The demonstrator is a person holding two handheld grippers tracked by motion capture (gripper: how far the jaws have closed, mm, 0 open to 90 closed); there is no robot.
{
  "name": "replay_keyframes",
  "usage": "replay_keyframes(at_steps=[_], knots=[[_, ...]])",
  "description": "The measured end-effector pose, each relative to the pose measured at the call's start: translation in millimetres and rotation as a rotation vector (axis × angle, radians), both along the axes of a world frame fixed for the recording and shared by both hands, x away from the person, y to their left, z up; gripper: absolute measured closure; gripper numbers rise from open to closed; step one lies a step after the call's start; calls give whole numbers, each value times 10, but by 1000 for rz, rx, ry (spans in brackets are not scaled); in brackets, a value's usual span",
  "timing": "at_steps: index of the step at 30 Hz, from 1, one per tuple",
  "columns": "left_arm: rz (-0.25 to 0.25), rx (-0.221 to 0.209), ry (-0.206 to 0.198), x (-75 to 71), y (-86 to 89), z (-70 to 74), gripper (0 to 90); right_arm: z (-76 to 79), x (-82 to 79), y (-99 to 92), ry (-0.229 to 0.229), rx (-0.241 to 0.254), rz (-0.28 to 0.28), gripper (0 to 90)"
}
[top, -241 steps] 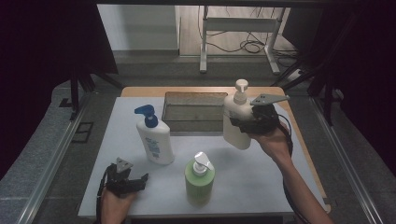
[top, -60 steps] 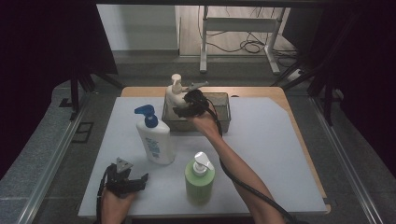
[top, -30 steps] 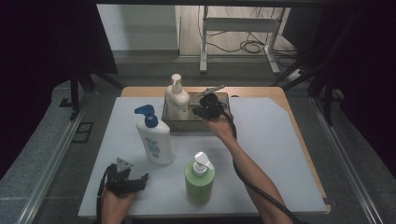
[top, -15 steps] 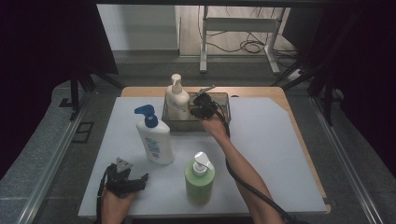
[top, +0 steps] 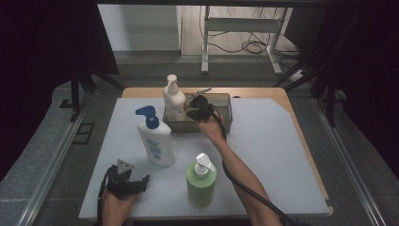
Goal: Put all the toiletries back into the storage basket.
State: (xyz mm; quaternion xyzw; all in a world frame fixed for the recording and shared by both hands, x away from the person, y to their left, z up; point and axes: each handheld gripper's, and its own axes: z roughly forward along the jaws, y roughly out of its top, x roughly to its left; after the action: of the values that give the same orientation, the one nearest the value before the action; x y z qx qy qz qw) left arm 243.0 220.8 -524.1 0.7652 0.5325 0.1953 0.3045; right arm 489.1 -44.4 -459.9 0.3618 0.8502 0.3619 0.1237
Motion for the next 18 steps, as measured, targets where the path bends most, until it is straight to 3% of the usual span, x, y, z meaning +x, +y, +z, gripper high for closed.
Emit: replay_keyframes(at_steps=[18], knots=[[3, -3, -1, 2, -3, -1, 114, -24, -22, 41, 11, 4, 3, 894]])
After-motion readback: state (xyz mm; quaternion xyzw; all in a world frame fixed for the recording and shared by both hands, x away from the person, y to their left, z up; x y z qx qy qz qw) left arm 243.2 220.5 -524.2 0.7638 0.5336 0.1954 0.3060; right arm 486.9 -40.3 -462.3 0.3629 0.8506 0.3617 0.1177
